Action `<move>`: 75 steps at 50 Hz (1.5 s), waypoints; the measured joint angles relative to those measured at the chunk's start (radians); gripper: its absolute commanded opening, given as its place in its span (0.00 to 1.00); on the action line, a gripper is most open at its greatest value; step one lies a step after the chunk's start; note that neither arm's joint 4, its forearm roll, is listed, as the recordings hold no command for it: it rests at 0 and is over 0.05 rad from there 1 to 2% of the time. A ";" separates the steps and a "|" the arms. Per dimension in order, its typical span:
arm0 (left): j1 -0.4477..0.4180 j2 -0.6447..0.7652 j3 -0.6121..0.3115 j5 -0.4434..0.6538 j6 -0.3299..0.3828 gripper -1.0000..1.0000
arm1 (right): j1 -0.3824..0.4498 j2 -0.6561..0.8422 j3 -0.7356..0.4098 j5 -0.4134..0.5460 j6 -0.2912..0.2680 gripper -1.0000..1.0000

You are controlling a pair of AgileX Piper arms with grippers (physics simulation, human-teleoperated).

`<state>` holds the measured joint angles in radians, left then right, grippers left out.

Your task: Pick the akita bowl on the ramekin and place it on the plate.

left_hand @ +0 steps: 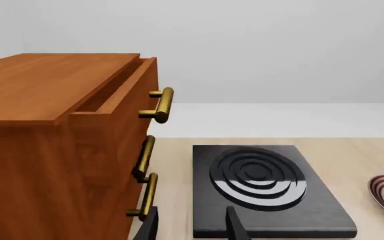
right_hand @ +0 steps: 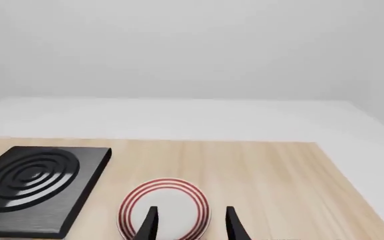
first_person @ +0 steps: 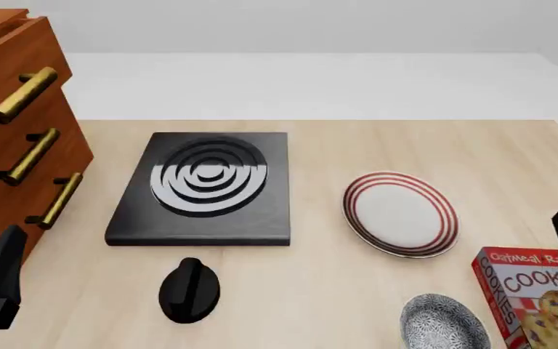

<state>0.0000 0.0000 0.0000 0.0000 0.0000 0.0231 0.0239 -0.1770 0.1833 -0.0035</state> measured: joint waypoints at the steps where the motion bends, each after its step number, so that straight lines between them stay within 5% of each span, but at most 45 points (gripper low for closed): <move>1: 0.000 0.000 0.000 0.000 0.000 1.00 | 0.004 0.005 -0.008 0.009 -0.002 1.00; 28: 0.000 0.000 0.000 0.000 0.000 1.00 | 0.145 0.085 -0.230 0.274 -0.041 1.00; 57: 0.000 0.000 0.000 0.000 0.000 1.00 | 0.405 0.164 -0.354 0.529 -0.106 1.00; 75: 0.000 0.000 0.000 0.000 0.000 1.00 | 0.585 0.313 -0.411 0.631 -0.248 1.00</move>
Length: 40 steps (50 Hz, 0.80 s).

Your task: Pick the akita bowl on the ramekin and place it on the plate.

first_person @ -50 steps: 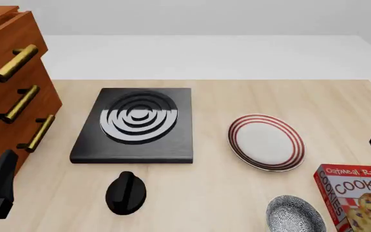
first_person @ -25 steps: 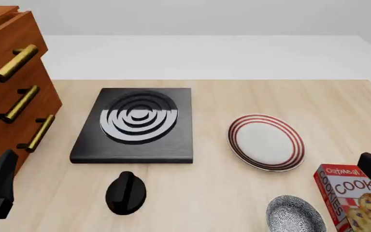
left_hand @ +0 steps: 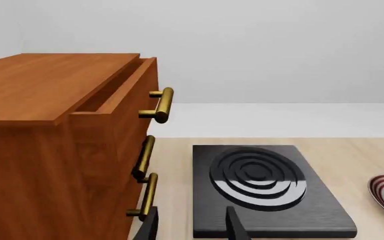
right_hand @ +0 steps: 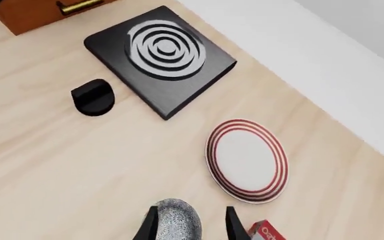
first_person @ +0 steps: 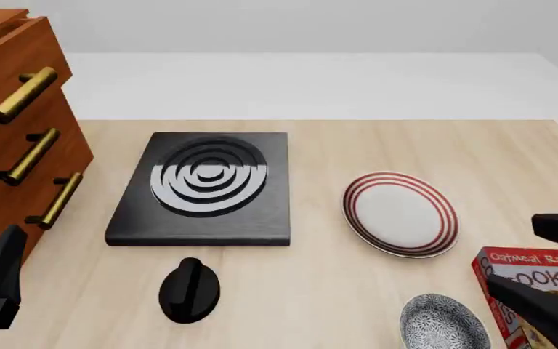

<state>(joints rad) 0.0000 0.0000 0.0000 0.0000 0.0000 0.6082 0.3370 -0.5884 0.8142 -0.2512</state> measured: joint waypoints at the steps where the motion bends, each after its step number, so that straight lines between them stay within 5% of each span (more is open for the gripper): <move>1: 0.000 0.000 0.000 0.000 0.000 1.00 | 0.009 0.010 -0.002 0.004 -0.002 1.00; 40: 0.000 0.000 0.000 0.000 0.000 1.00 | 0.213 0.290 0.074 0.121 -0.066 1.00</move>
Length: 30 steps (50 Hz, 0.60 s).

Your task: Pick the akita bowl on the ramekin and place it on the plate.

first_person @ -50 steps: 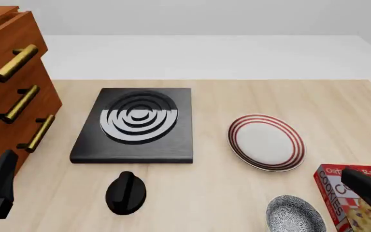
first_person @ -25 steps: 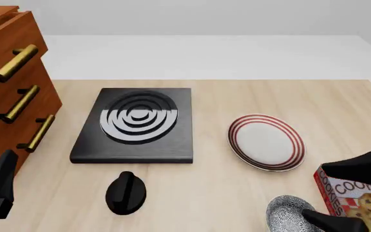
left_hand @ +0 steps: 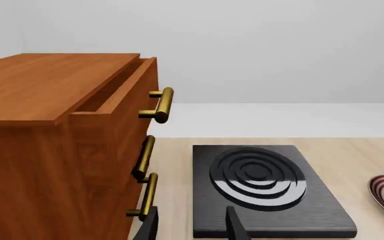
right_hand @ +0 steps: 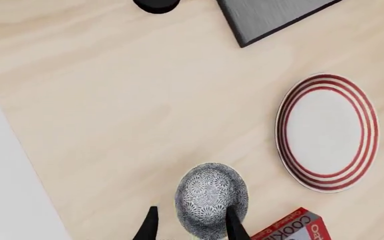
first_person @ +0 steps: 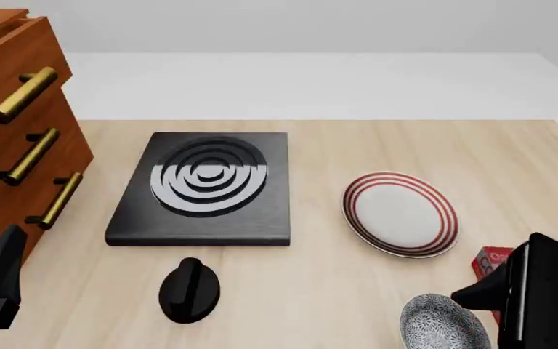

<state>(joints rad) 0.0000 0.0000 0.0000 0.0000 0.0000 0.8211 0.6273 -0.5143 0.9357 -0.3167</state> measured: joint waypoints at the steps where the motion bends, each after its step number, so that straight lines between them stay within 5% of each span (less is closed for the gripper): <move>1: 0.000 0.000 0.000 0.000 0.000 1.00 | 0.001 0.002 0.004 -0.001 0.000 1.00; 30: 0.000 0.000 0.000 0.000 0.000 1.00 | -0.023 0.072 0.144 -0.116 -0.072 1.00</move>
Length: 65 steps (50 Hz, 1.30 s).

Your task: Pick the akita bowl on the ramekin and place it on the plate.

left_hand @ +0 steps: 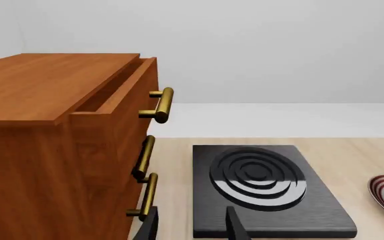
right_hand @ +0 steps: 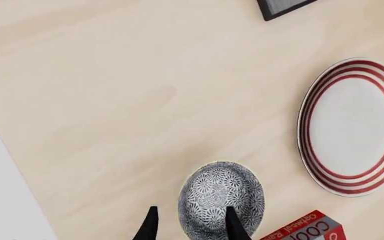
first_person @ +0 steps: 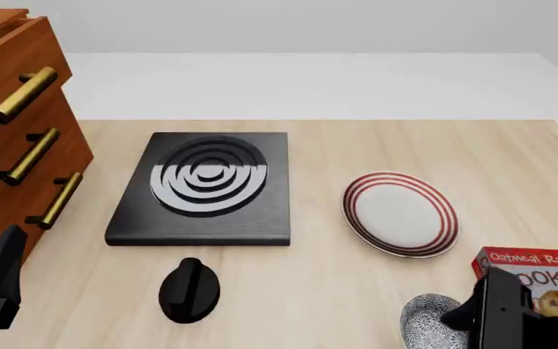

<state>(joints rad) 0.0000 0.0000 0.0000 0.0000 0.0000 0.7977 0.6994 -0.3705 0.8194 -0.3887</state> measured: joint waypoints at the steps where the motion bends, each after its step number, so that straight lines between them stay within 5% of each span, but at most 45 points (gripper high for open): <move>1: 0.000 0.000 0.000 0.000 0.000 1.00 | 0.000 0.004 0.002 -0.005 -0.001 1.00; 34: 0.000 0.000 0.000 0.000 0.000 1.00 | 0.014 0.097 0.084 -0.140 0.002 1.00; 35: 0.000 0.000 0.000 0.000 0.000 1.00 | 0.018 0.101 0.085 -0.143 0.003 0.00; 48: 0.000 0.000 0.000 0.000 0.000 1.00 | 0.023 0.080 0.095 -0.137 -0.039 0.00; 65: 0.000 0.000 0.000 0.000 0.000 1.00 | -0.030 -0.046 0.004 0.018 -0.121 0.00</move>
<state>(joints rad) 0.0000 0.0000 0.0000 0.0000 0.0000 0.7678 0.6535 -0.3666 0.8376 -0.5094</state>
